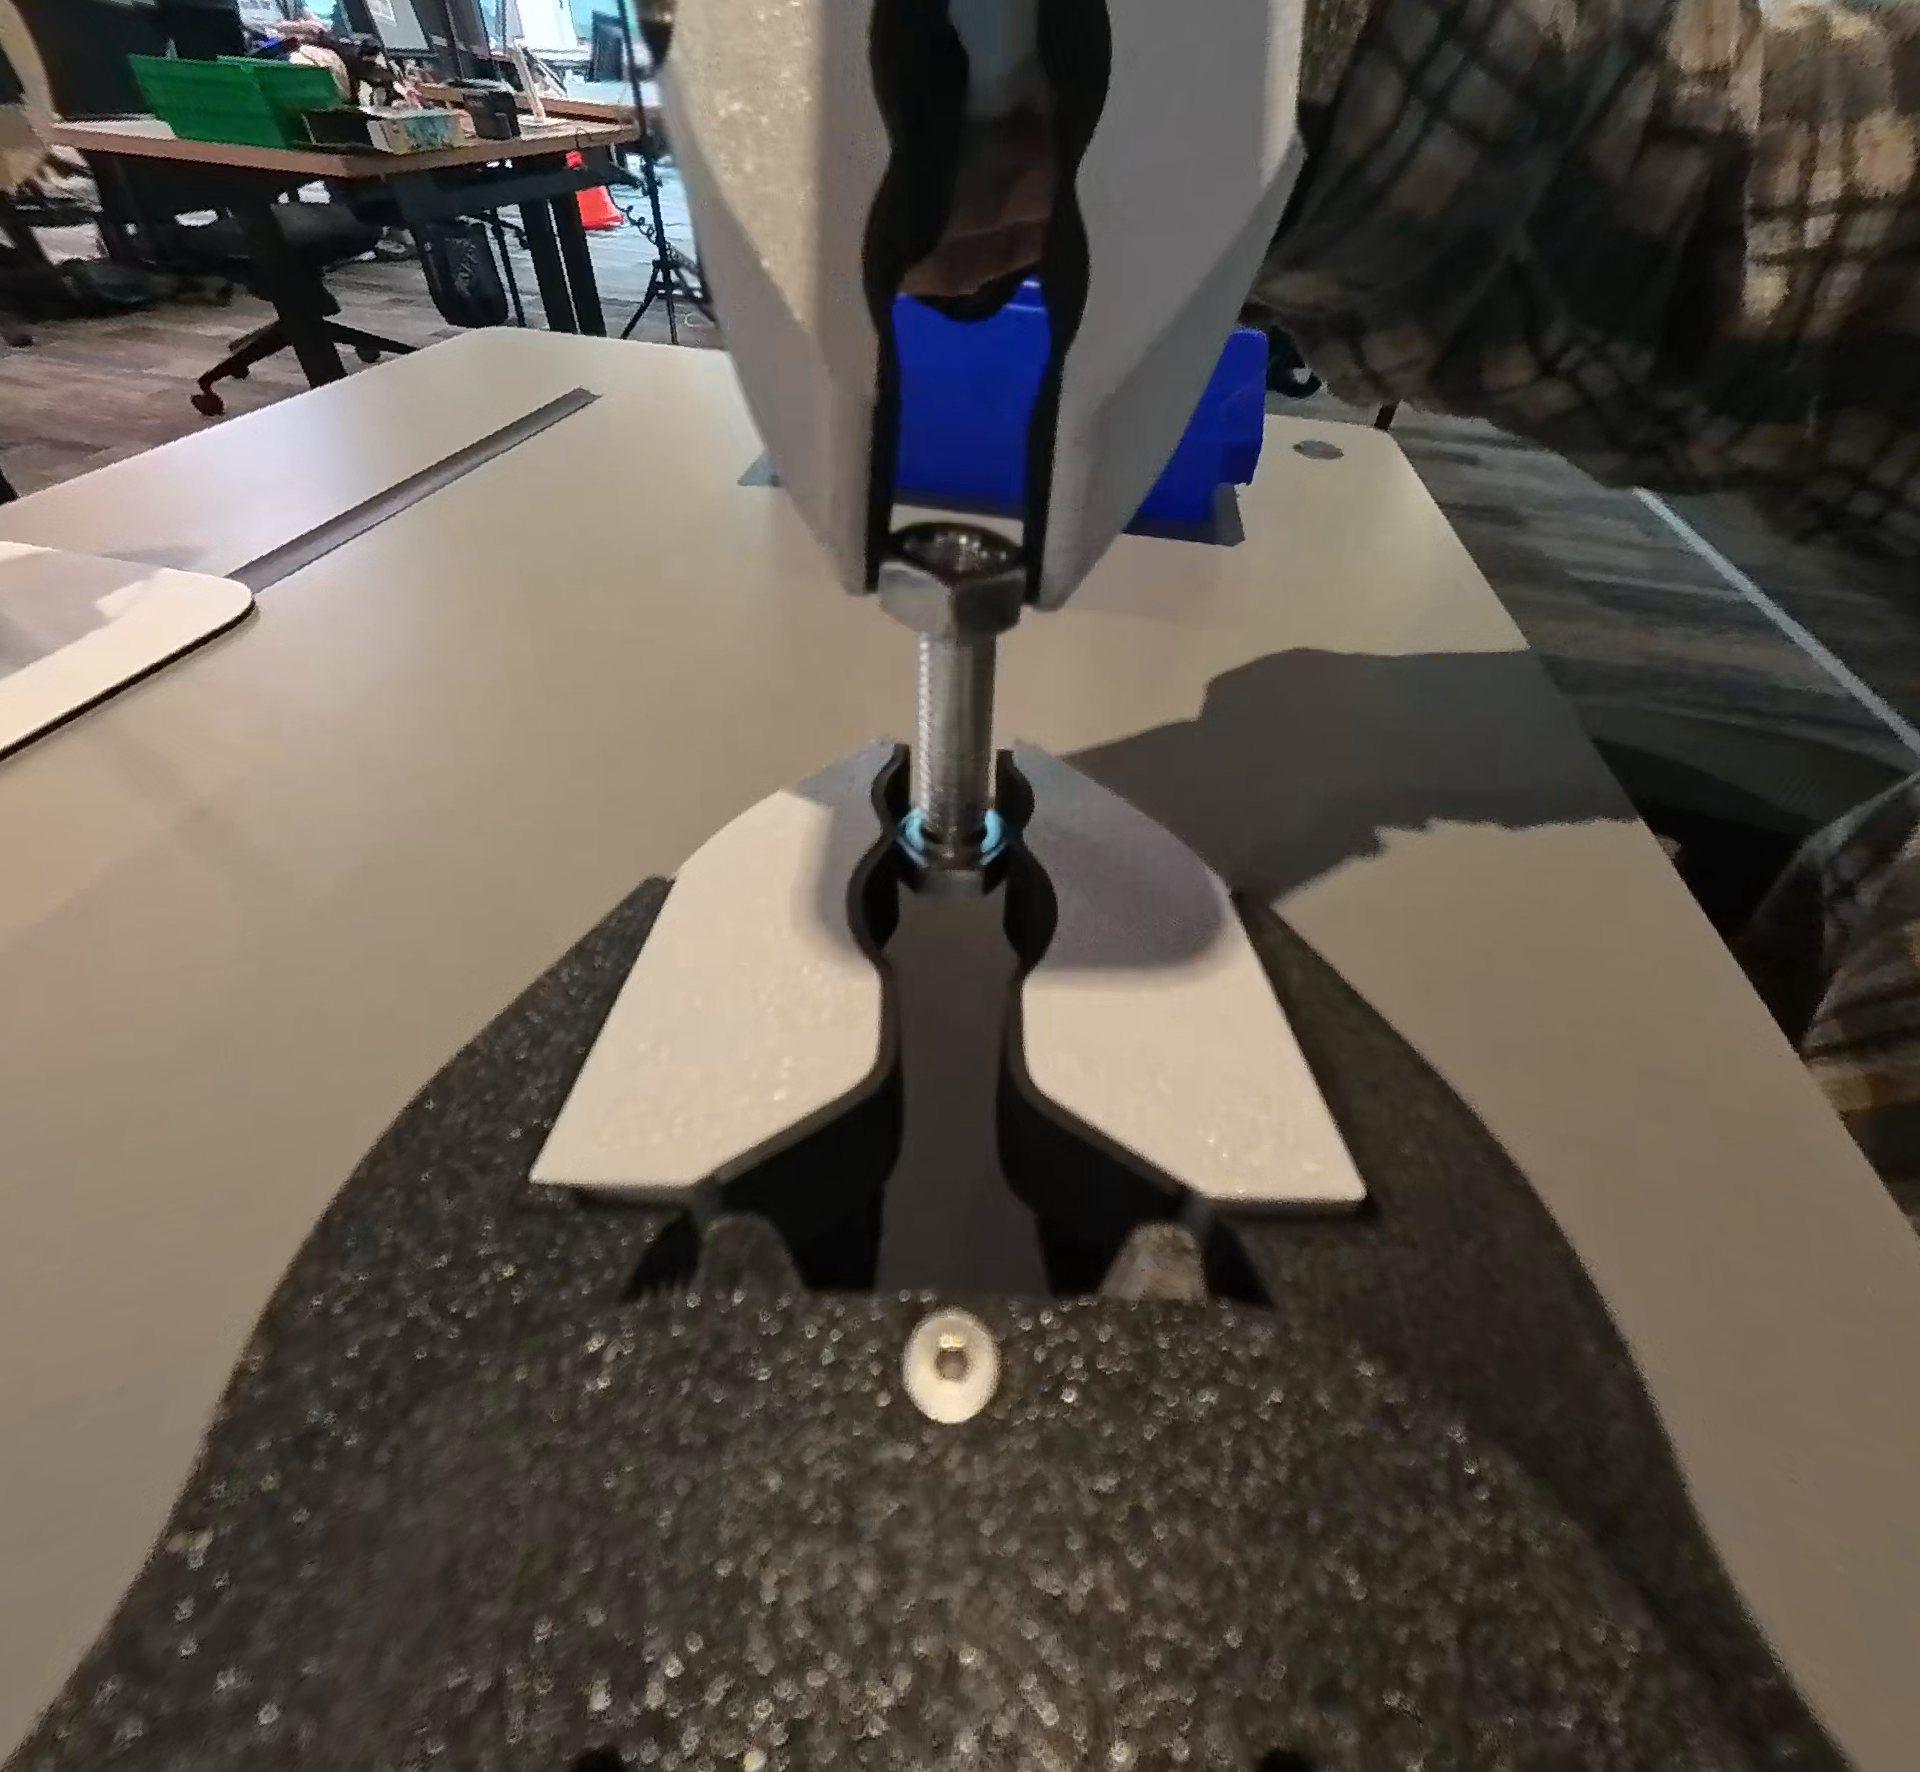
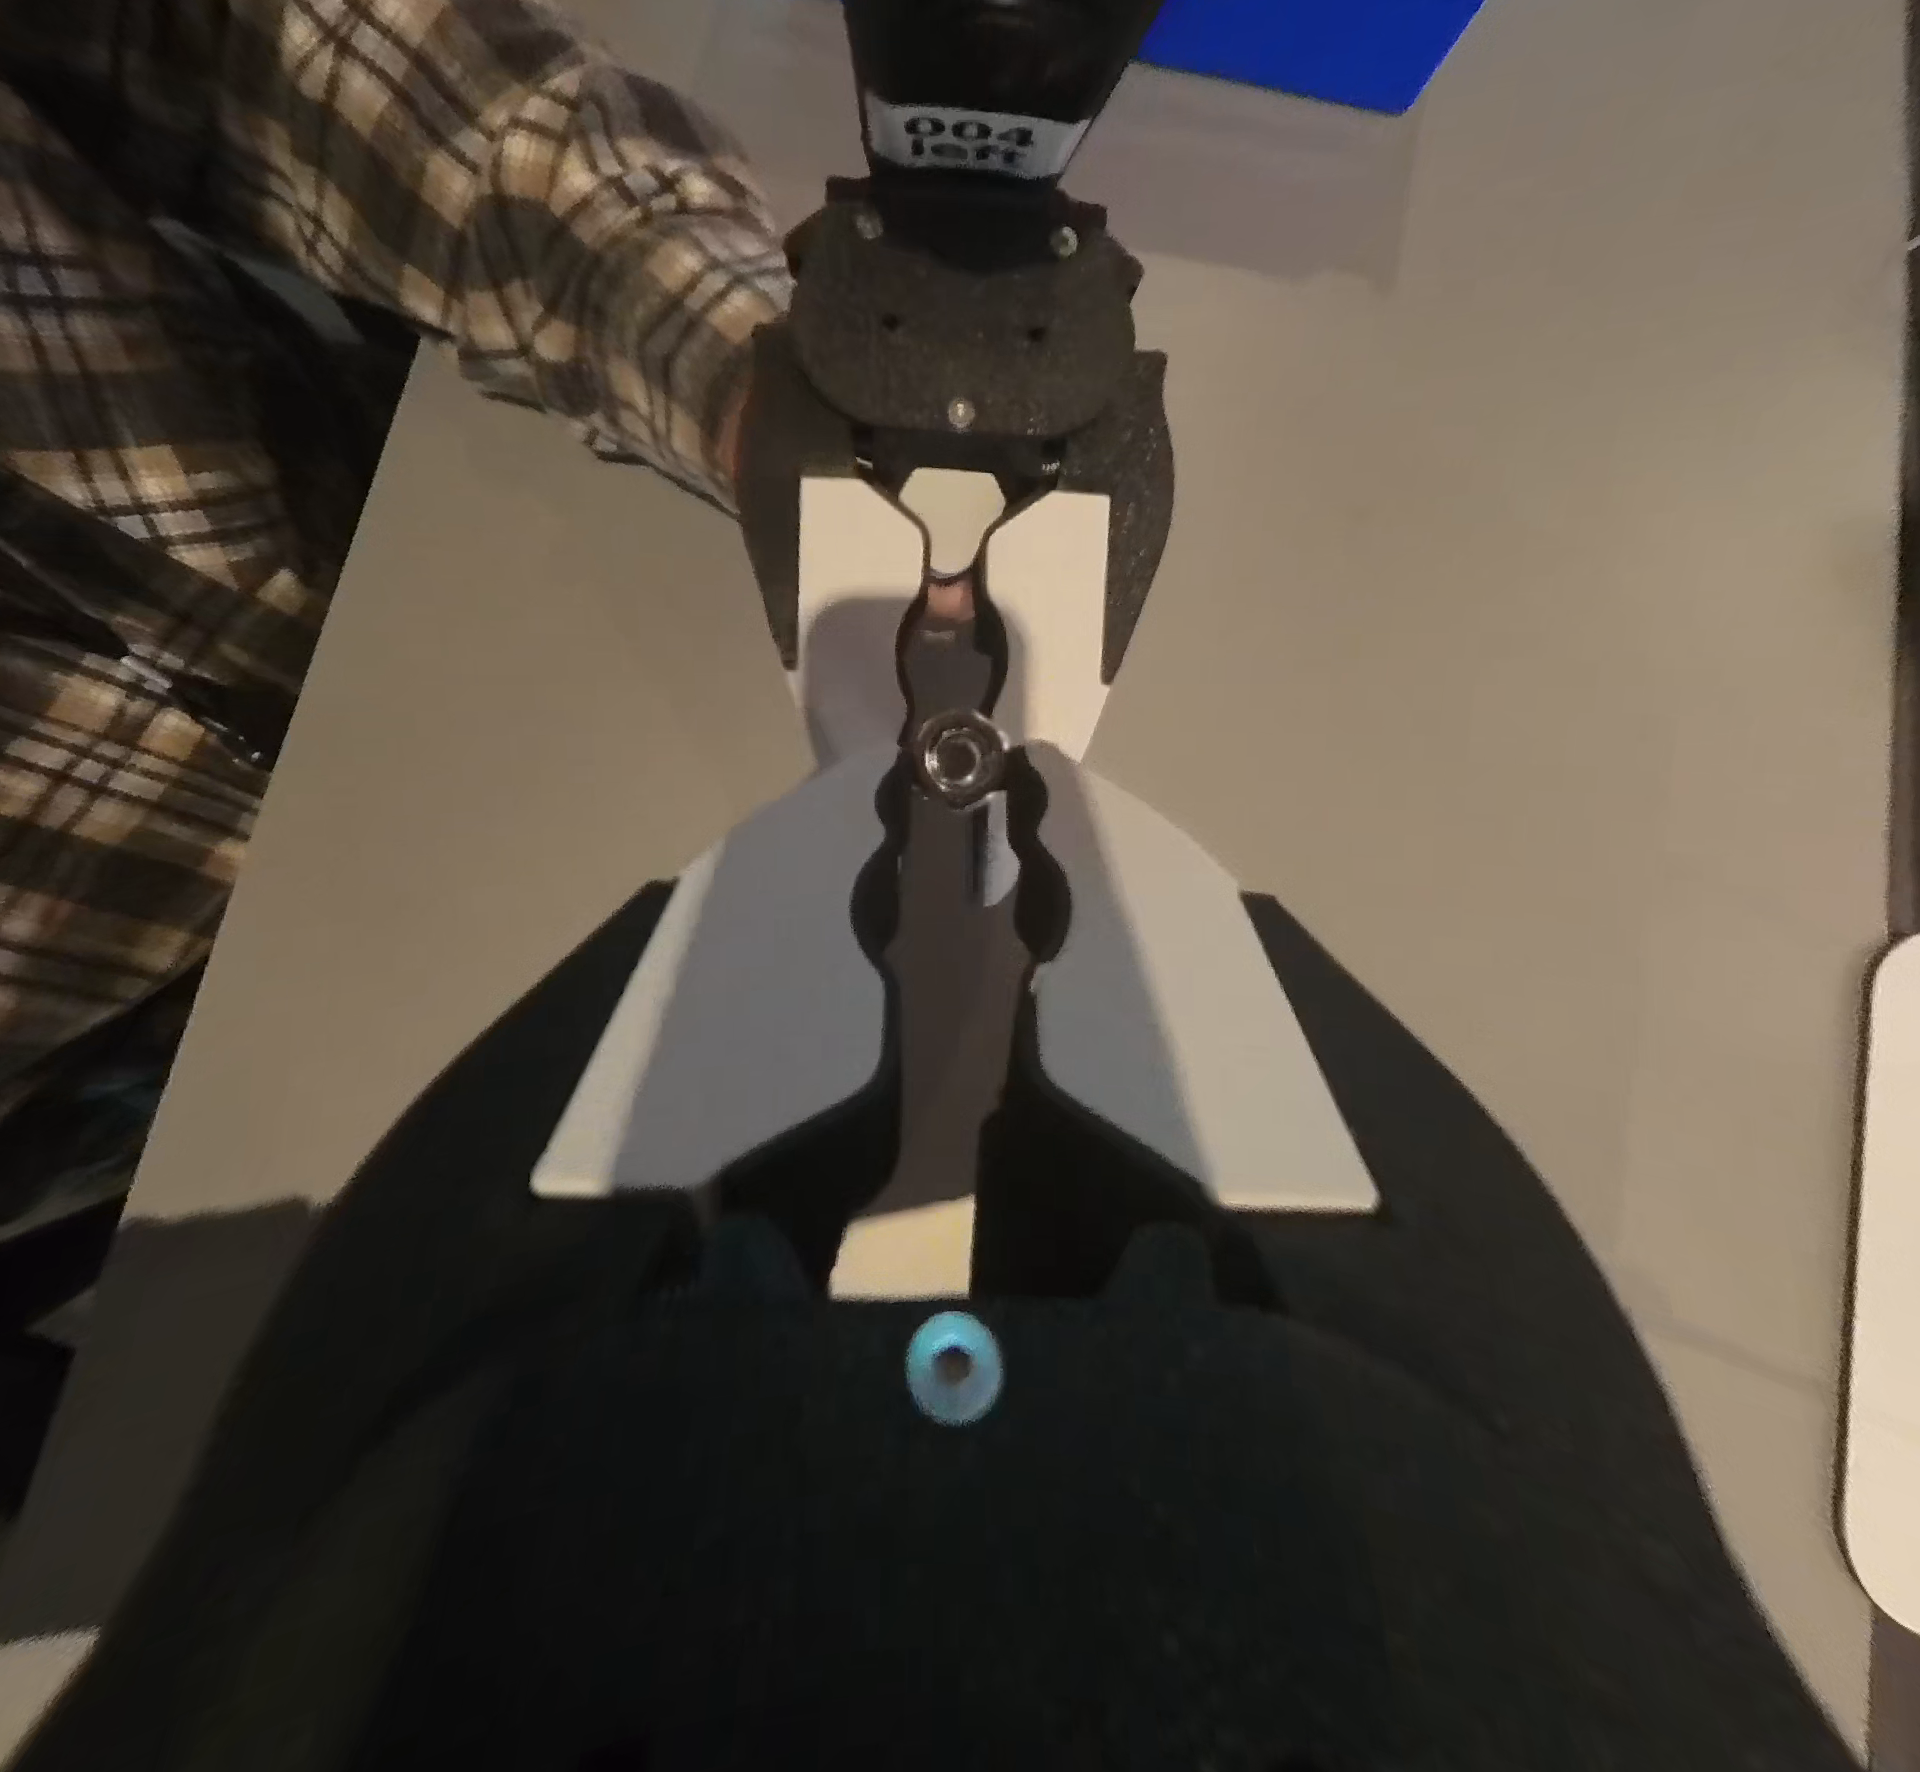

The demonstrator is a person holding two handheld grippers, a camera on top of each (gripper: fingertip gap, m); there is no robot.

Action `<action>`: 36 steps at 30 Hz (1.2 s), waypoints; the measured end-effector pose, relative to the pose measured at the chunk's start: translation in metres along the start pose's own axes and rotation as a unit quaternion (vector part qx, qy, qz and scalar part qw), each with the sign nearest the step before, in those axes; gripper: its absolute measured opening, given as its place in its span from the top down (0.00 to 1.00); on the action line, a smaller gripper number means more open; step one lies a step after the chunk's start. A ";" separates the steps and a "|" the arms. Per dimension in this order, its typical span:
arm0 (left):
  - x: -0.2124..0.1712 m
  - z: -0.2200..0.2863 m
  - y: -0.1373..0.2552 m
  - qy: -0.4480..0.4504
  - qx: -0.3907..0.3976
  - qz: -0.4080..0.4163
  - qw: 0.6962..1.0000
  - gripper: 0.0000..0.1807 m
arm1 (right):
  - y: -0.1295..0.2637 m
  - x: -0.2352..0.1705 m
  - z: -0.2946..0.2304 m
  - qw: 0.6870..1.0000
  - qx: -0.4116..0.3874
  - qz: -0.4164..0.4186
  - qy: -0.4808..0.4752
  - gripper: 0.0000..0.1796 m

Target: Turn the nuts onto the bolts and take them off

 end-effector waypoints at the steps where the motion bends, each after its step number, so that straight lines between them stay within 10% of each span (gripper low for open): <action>1: -0.001 0.000 -0.001 -0.003 0.002 -0.005 1.000 0.91 | -0.001 -0.001 -0.001 1.000 0.005 -0.005 0.000 0.90; 36: -0.003 -0.002 0.000 0.004 0.010 -0.009 1.000 0.92 | -0.005 -0.004 0.001 0.998 0.013 0.034 -0.047 0.90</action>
Point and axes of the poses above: each gripper's, where its closed fingertips meet, y back along the fingers, x out of its top, z = x × y across the jaws, the point moved 2 cm from there along y, back along the fingers, and after that the axes turned 13 degrees about -x, right-handed, at the moved point
